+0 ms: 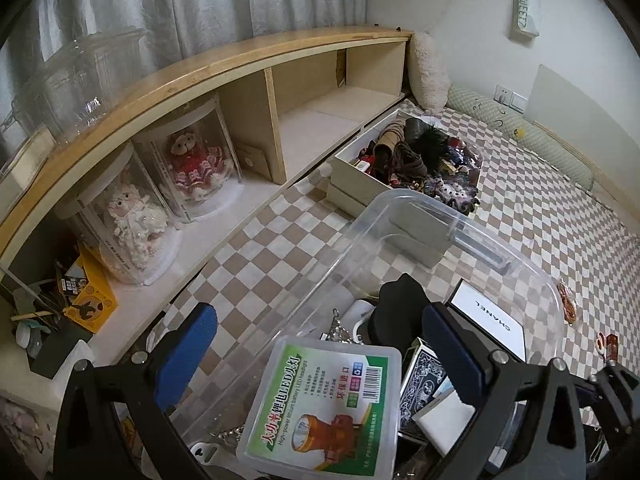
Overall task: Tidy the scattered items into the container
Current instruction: 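Release the CHANEL box into the container with the left tool while the right tool releases the charger, then withdraw both open tools from the container back over the bed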
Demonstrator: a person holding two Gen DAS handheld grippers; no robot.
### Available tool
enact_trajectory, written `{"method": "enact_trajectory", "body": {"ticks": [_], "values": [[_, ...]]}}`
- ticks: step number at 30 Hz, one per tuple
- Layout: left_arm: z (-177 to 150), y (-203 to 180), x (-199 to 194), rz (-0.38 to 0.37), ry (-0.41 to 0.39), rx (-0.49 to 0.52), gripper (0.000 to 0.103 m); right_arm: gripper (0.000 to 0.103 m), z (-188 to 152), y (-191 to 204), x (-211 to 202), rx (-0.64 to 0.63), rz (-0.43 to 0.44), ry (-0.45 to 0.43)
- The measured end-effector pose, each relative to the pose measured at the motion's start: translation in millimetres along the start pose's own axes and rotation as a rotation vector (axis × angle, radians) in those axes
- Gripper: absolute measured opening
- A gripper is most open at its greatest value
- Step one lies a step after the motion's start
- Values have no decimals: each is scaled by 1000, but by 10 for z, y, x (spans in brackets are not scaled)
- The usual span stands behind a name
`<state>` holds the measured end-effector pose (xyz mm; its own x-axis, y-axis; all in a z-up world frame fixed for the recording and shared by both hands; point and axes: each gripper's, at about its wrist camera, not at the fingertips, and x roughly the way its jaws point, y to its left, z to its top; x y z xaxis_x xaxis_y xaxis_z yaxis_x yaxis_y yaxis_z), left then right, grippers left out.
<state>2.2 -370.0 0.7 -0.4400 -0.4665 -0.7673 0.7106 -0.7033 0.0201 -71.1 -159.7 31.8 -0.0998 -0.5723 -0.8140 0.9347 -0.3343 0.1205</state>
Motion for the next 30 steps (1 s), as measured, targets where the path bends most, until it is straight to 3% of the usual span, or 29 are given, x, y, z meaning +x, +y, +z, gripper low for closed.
{"method": "enact_trajectory", "body": {"ticks": [4, 5, 8, 9, 30], "values": [[6, -45, -33, -6, -8, -1, 103, 77, -34, -2, -101, -8, -24, -18], [5, -61, -41, -7, -11, 2, 103, 80, -42, -2, -126, -11, -30, -22], [-3, -112, -66, -9, -22, 13, 103, 101, -75, -21, -165, -20, -74, -44], [-6, -130, -75, -10, -25, 17, 103, 102, -85, -30, -171, -21, -85, -49], [-113, -635, -232, -65, -33, 104, 103, 103, -380, -683, -554, 208, -196, -122]]}}
